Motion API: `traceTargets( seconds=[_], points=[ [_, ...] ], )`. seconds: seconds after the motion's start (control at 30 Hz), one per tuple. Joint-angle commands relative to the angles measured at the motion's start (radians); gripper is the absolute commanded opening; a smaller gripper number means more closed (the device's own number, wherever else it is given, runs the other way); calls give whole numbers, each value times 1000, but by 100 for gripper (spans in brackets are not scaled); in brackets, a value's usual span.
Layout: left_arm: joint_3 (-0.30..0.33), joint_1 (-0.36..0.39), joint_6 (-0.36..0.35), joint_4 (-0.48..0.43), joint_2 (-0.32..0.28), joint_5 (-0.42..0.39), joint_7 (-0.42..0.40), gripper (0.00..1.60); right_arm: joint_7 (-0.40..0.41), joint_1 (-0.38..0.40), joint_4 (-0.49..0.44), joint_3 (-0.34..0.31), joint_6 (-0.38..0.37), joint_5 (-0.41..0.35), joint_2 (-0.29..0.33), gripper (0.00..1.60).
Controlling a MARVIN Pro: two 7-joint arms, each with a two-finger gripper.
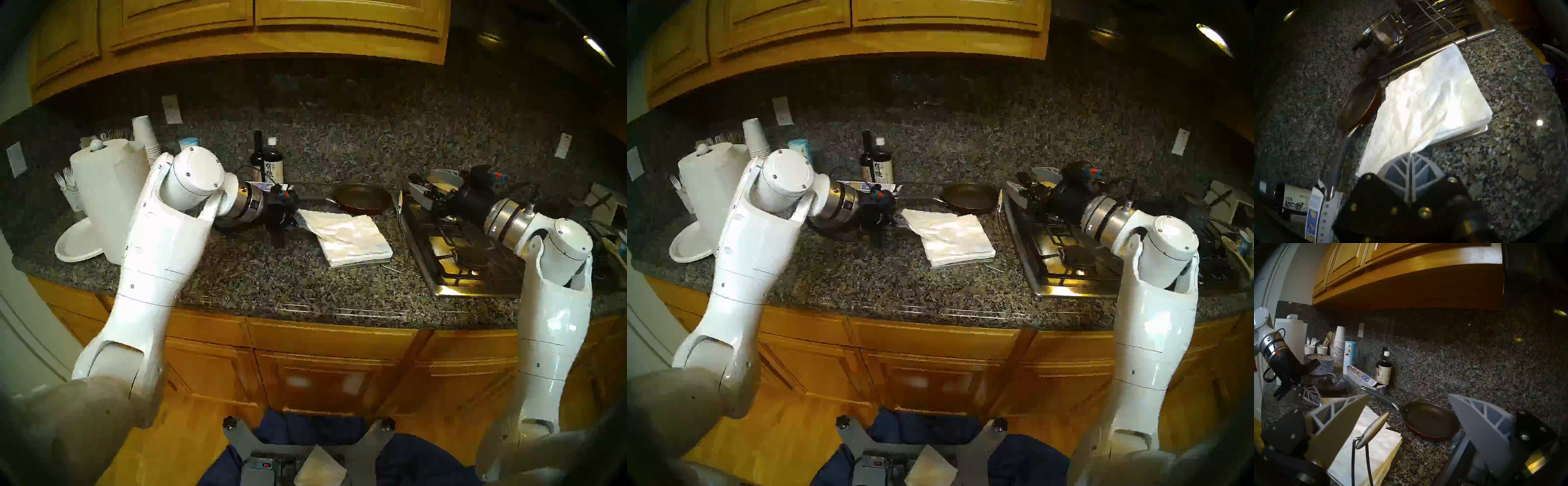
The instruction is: Take napkin out of napkin holder
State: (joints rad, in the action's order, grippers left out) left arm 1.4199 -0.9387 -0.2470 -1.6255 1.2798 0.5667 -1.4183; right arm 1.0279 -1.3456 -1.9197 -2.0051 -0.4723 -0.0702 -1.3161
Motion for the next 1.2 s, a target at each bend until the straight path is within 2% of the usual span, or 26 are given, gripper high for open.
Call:
traceTargets(
  seconds=[0.0,0.53,0.93,0.97,1.0,1.03,1.07,1.17],
  points=[
    [84,-29,-17,-62,-38,-63,-52,0,2,26,-20,3,3,-8,3,160],
    [206,-216,-81,-201,-129,-67,-65,0,-5,47,4,25,10,-6,6,160],
    [235,-249,-65,-204,-159,-86,-65,0,-4,45,0,22,10,-9,9,160],
    [235,-245,-64,-205,-159,-92,-65,18,-4,44,0,22,10,-9,9,160],
    [232,-239,-67,-207,-161,-96,-65,42,-4,44,-1,22,10,-9,9,160],
    [228,-234,-62,-207,-164,-98,-65,73,-4,43,-1,21,11,-10,9,160],
    [226,-230,-63,-206,-167,-106,-65,91,-4,42,-1,20,11,-10,8,160],
    [226,-228,-69,-206,-185,-128,-65,159,-3,38,-3,15,12,-12,8,160]
  ],
)
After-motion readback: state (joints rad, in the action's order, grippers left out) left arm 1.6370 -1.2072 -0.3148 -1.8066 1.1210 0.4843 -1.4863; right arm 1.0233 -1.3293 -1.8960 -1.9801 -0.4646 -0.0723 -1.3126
